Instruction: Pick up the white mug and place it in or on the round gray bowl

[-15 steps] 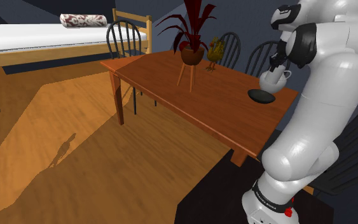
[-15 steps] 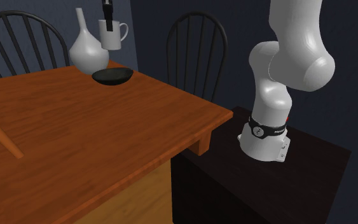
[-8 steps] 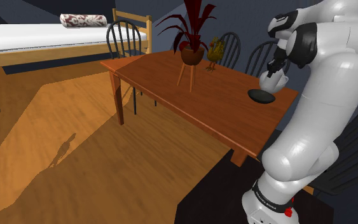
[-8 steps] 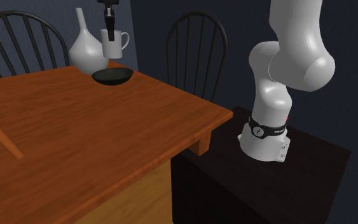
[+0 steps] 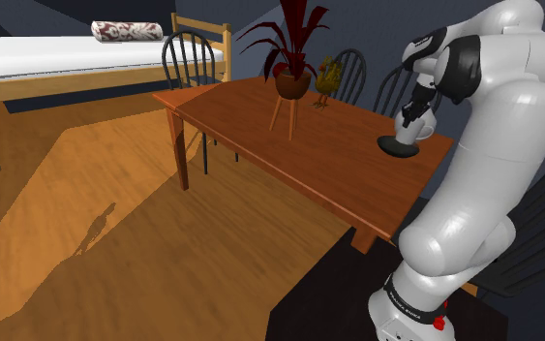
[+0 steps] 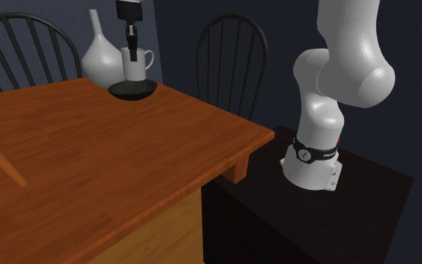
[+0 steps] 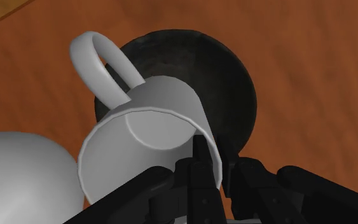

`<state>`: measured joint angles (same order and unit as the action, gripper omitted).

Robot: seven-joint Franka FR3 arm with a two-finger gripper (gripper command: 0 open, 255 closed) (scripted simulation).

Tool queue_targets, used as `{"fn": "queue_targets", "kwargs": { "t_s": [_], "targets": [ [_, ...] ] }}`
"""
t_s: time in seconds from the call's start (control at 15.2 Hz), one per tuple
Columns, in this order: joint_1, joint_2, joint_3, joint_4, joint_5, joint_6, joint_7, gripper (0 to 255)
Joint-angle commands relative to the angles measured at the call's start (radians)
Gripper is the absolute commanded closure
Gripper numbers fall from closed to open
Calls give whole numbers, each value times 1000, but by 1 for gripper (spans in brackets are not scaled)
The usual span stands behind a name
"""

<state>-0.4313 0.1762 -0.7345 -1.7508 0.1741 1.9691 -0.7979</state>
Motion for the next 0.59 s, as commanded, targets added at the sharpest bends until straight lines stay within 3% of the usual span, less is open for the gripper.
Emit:
{"fn": "queue_targets", "kwargs": {
  "t_s": [0.0,0.53],
  "targets": [
    [-2,8,1,-20,8,26,-7,255],
    [-3,13,3,-37,12,46,-11,255]
  ]
}}
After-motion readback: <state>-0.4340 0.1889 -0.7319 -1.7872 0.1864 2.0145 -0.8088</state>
